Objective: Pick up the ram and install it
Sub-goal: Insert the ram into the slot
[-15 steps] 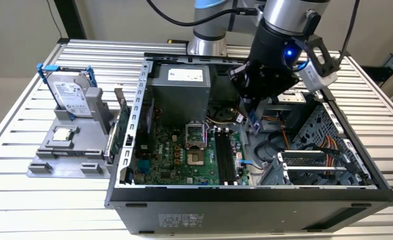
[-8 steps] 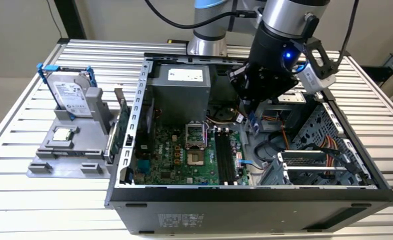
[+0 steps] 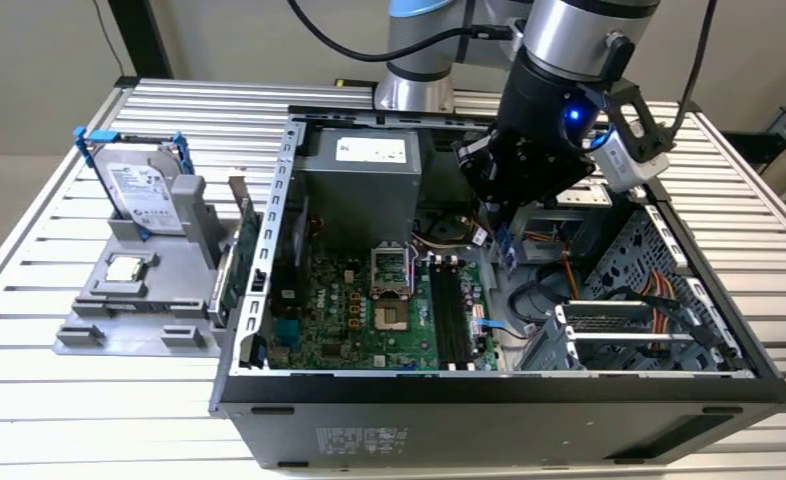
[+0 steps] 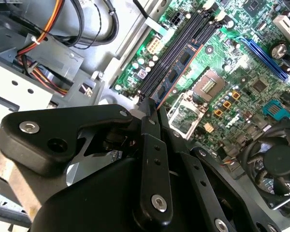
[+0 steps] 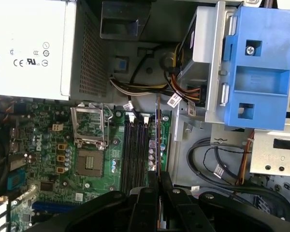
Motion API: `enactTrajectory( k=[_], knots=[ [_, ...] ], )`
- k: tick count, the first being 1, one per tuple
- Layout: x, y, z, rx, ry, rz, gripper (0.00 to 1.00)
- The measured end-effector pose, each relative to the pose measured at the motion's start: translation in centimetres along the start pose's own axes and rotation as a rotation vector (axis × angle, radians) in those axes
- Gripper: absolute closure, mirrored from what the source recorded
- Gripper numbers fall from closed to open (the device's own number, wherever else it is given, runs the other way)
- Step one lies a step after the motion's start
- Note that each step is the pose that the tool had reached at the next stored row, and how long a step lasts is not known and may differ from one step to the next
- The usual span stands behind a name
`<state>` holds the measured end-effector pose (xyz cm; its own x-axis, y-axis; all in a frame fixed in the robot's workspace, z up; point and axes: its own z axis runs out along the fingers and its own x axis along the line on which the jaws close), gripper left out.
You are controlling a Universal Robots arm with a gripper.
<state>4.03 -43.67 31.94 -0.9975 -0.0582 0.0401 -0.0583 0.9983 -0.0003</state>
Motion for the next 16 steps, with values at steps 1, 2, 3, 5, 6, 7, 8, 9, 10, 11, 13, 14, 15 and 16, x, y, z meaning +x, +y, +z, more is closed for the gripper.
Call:
enactTrajectory(
  k=[1, 2, 3, 5, 6, 7, 8, 9, 10, 11, 13, 14, 15, 16],
  knots=[
    [0.0, 0.0, 0.0, 0.0, 0.0, 0.0, 1.0],
    [0.0, 0.0, 0.01, -0.0001, 0.0, 0.0, 1.0],
    [0.0, 0.0, 0.02, -0.0003, -0.0001, 0.0, 1.0],
    [0.0, 0.0, 0.03, -0.0003, -0.0001, 0.0, 1.0],
    [0.0, 0.01, 0.06, -0.0005, -0.0001, 0.0, 1.0],
    [-0.01, 0.01, 0.13, -0.0008, -0.0002, 0.0, 1.0],
    [-0.01, 0.0, 0.17, -0.0007, -0.0001, 0.0, 1.0],
    [-0.01, 0.01, 0.22, -0.0003, -0.0001, 0.0, 1.0],
    [-0.01, 0.01, 0.29, -0.0001, 0.0, 0.0, 1.0],
    [-0.02, 0.02, 0.36, 0.0001, 0.0, 0.0, 1.0],
    [-0.02, 0.04, 0.49, 0.0006, 0.0, 0.0, 1.0],
    [-0.02, 0.05, 0.55, 0.0007, 0.0001, 0.0, 1.0],
    [-0.03, 0.07, 0.62, 0.0009, 0.0, 0.0, 1.0],
    [-0.03, 0.09, 0.7, 0.001, 0.0, 0.0, 1.0]
  ],
)
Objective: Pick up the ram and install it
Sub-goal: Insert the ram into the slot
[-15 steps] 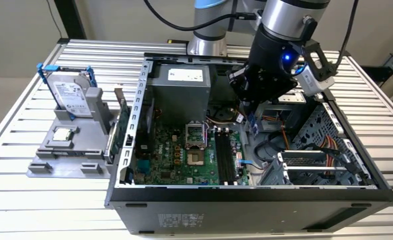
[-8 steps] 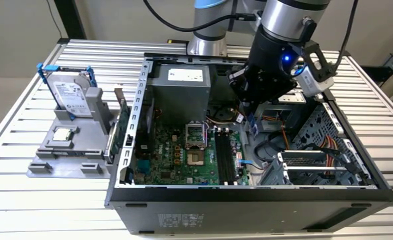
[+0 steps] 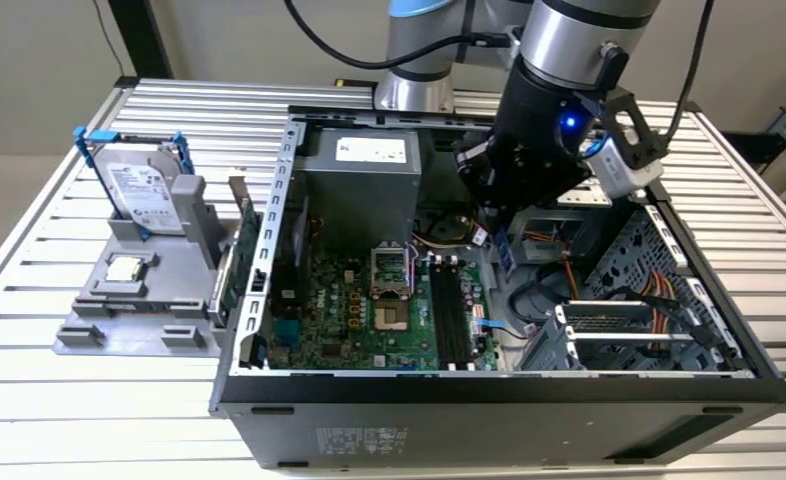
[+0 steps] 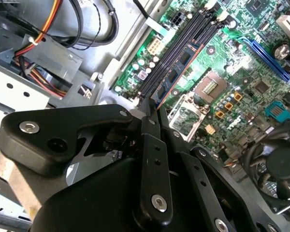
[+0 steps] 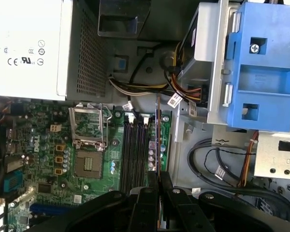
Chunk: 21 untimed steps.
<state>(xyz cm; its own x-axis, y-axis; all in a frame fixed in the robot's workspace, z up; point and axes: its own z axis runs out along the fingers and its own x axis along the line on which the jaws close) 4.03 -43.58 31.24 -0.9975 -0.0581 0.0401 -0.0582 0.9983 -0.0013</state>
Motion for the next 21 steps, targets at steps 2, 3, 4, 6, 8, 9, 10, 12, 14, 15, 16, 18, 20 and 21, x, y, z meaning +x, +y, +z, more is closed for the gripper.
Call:
enactTrajectory(
  k=[2, 3, 4, 6, 8, 9, 10, 12, 14, 15, 16, 18, 20, 21],
  knots=[
    [-0.01, 0.03, 0.13, 0.0004, 0.0001, 0.0, 1.0],
    [-0.01, 0.04, 0.19, 0.0004, 0.0, 0.0, 1.0],
    [-0.01, 0.06, 0.24, 0.0005, 0.0, 0.0, 1.0],
    [-0.02, 0.08, 0.33, 0.0006, 0.0001, 0.0, 1.0],
    [-0.02, 0.11, 0.42, 0.0005, 0.0, 0.0, 1.0],
    [-0.03, 0.13, 0.46, 0.0005, 0.0, 0.0, 1.0],
    [-0.03, 0.14, 0.5, 0.0004, 0.0, 0.0, 1.0],
    [-0.03, 0.16, 0.57, 0.0005, 0.0, 0.0, 1.0],
    [-0.04, 0.19, 0.65, 0.0005, 0.0, 0.0, 1.0],
    [-0.04, 0.2, 0.69, 0.0005, 0.0, 0.0, 1.0],
    [-0.04, 0.21, 0.74, 0.0005, 0.0, 0.0, 1.0],
    [-0.05, 0.24, 0.82, 0.0005, 0.0, 0.001, 1.0],
    [-0.05, 0.24, 0.94, 0.0004, 0.0, 0.001, 1.0],
    [-0.06, 0.26, 1.0, 0.0008, 0.0001, 0.001, 1.0]
  ],
)
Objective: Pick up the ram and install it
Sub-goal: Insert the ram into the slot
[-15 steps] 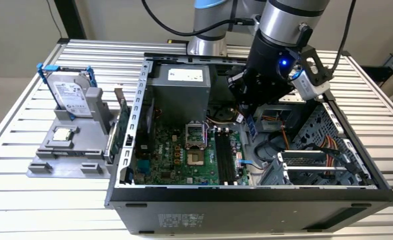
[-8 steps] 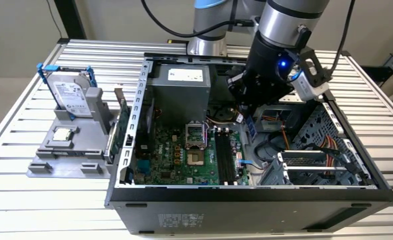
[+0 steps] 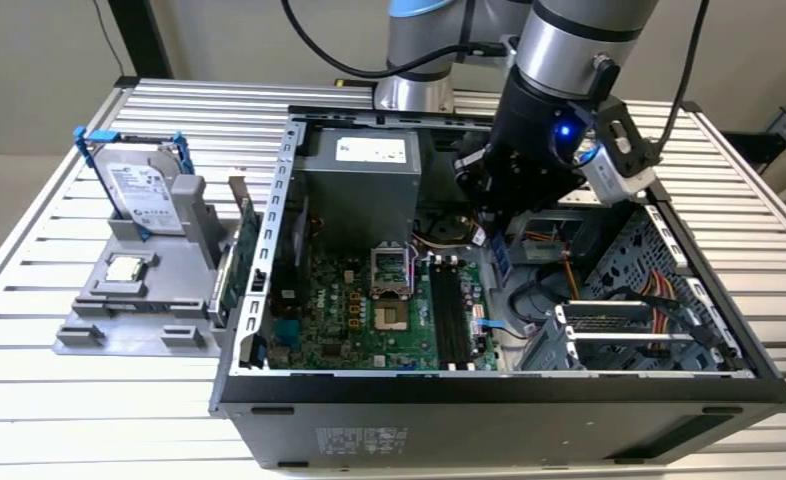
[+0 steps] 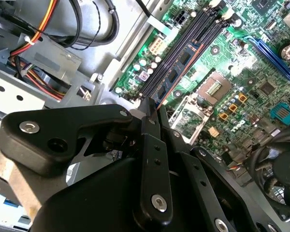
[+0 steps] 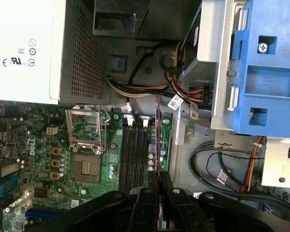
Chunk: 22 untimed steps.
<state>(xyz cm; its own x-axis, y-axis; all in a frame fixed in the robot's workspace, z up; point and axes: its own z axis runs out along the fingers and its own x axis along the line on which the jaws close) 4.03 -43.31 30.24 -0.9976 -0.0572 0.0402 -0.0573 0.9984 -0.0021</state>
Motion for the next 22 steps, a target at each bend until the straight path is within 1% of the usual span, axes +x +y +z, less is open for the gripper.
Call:
enactTrajectory(
  k=[16, 22],
  knots=[
    [-0.05, 0.04, 1.28, 0.0003, 0.0, 0.001, 1.0],
    [-0.06, 0.04, 1.54, 0.0004, 0.0, 0.001, 1.0]
  ],
)
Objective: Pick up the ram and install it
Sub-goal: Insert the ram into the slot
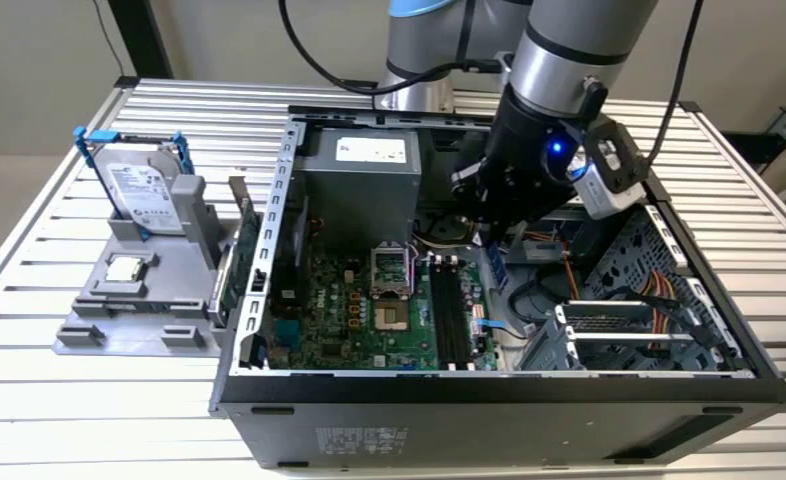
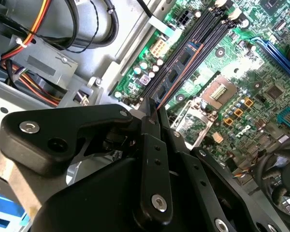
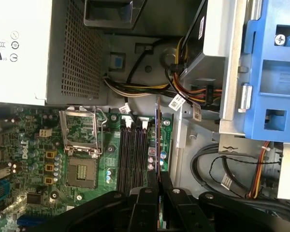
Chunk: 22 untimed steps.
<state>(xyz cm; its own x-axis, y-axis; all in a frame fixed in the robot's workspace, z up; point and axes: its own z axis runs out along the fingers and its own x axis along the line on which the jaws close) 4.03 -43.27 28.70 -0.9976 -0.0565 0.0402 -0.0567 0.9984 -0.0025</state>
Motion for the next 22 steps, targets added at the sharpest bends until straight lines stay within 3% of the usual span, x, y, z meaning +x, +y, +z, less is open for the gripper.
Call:
enactTrajectory(
  k=[15, 22],
  knots=[
    [-0.03, 0.0, 0.76, 0.0, 0.0, 0.001, 1.0],
    [-0.05, 0.0, 1.31, -0.0019, 0.0, 0.052, 1.0]
  ],
)
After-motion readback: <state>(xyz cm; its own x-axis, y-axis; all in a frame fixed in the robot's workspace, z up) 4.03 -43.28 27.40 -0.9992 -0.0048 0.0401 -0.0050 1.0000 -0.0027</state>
